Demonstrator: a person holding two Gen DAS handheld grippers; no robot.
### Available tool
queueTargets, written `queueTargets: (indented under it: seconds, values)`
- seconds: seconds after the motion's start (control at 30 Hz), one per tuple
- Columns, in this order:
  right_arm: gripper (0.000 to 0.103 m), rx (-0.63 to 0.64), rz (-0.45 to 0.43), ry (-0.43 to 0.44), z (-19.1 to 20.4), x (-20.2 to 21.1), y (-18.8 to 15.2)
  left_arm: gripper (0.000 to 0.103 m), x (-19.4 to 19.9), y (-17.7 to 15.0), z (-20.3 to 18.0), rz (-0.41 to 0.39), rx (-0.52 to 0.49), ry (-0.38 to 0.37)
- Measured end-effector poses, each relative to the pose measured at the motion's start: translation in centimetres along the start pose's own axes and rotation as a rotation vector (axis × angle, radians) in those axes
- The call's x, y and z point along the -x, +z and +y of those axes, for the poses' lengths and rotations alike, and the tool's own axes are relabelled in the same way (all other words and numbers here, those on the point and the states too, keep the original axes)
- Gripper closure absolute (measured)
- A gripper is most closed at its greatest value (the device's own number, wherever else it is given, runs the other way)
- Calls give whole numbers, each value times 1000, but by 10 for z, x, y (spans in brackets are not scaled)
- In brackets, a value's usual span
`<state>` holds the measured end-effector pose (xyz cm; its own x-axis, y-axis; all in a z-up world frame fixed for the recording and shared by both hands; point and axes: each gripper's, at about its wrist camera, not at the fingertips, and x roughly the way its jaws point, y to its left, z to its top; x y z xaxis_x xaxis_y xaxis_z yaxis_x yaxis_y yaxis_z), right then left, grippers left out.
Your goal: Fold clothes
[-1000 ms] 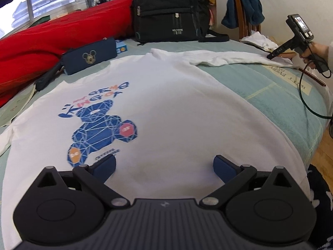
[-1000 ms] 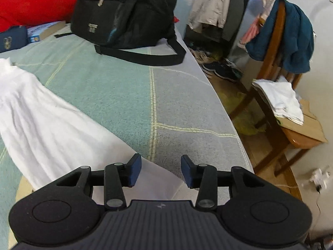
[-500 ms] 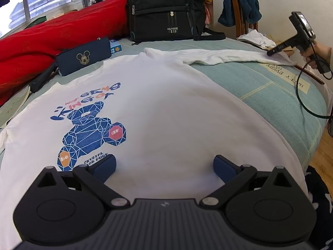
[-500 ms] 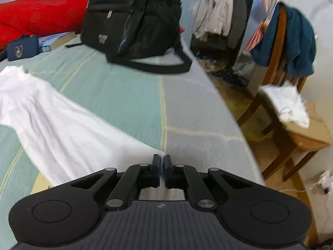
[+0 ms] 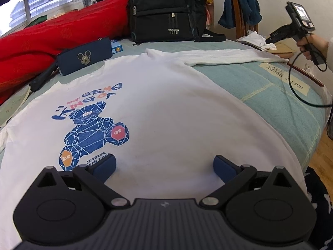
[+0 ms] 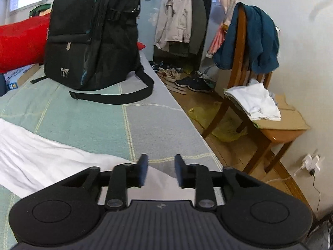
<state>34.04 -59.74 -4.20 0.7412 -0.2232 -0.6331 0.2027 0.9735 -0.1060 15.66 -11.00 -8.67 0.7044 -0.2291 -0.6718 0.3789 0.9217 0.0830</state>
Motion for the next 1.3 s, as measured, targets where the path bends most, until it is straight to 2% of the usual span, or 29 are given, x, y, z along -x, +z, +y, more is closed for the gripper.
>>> queueTargets:
  seconds: [0.23, 0.3, 0.37, 0.4, 0.43, 0.47, 0.57, 0.63, 0.7, 0.77, 0.83, 0.9, 1.0, 1.03, 1.13, 1.23, 1.27, 1.3]
  values:
    - [65, -157, 40, 41, -25, 2, -12, 3, 2, -1, 1, -5, 0, -4]
    - [65, -167, 39, 111, -22, 4, -19, 3, 2, 0, 1, -4, 0, -3]
    - [59, -161, 43, 178, -14, 6, -25, 3, 2, -1, 1, -3, 1, -4]
    - [54, -146, 68, 181, -9, 1, -28, 3, 2, -1, 0, -2, 0, -5]
    - [52, -132, 93, 183, -4, -3, -31, 3, 2, -1, 0, -2, -1, -5]
    - [52, -117, 119, 185, 1, -8, -34, 3, 3, -1, 0, -1, -3, -4]
    - [55, -142, 143, 116, 4, -13, -37, 3, 6, 0, 2, -5, -4, 12]
    - [52, -176, 131, 25, 14, -7, -26, 3, 8, 1, 4, -12, 6, 17]
    - [45, -150, 100, 64, 36, 4, -15, 3, 8, 1, 6, -15, 20, 19]
    - [38, -95, 84, 161, 68, 12, -5, 3, 8, 0, 6, -12, 18, 17]
    - [29, -48, 80, 203, 99, 12, 2, 3, 8, -1, 6, -11, 13, 18]
    - [27, -30, 104, 215, 120, 0, 7, 3, 11, -1, 7, -18, 5, 25]
    - [27, -27, 167, 173, 133, -28, 0, 3, 16, -1, 13, -33, 6, 42]
    - [23, -58, 165, 178, 125, -33, -4, 3, 17, -1, 17, -36, 13, 49]
    - [23, -153, 144, 162, 95, -34, -13, 3, 17, -4, 30, -34, 50, 68]
    - [23, -168, 180, 8, 79, -28, -13, 3, 14, -6, 42, -26, 99, 74]
    - [23, -175, 195, -16, 77, -23, -12, 3, 14, -7, 45, -27, 115, 72]
    - [23, -173, 198, 5, 80, -16, -9, 3, 14, -7, 49, -28, 131, 69]
